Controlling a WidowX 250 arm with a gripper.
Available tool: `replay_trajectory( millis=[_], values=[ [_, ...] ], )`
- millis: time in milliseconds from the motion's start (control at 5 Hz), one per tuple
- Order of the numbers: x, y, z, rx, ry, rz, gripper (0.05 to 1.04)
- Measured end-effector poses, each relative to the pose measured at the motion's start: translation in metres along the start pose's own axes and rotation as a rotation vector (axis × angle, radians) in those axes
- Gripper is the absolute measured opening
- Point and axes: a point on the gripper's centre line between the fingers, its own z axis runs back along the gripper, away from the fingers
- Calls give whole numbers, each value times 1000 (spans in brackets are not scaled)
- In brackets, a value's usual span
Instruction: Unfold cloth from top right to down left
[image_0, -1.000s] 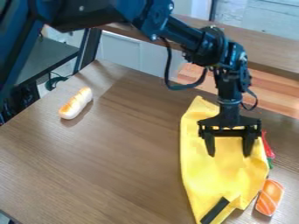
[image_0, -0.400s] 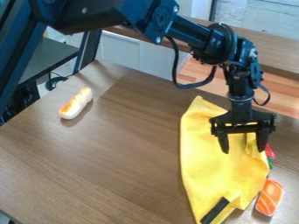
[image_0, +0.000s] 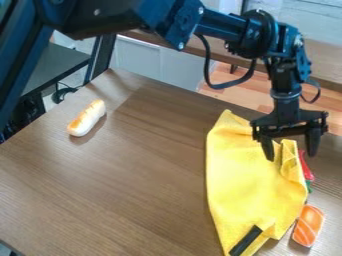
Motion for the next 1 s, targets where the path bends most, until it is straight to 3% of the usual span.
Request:
replay_trajectory(
  millis=[400,600,800,1000],
  values=[
    [4,-16,-18,45,16,-11,1001],
    [9,-16,-30,91,18,3,972],
    [10,-16,-31,130,11,3,837],
    [8,-11,-38,174,29,26,541]
  ],
)
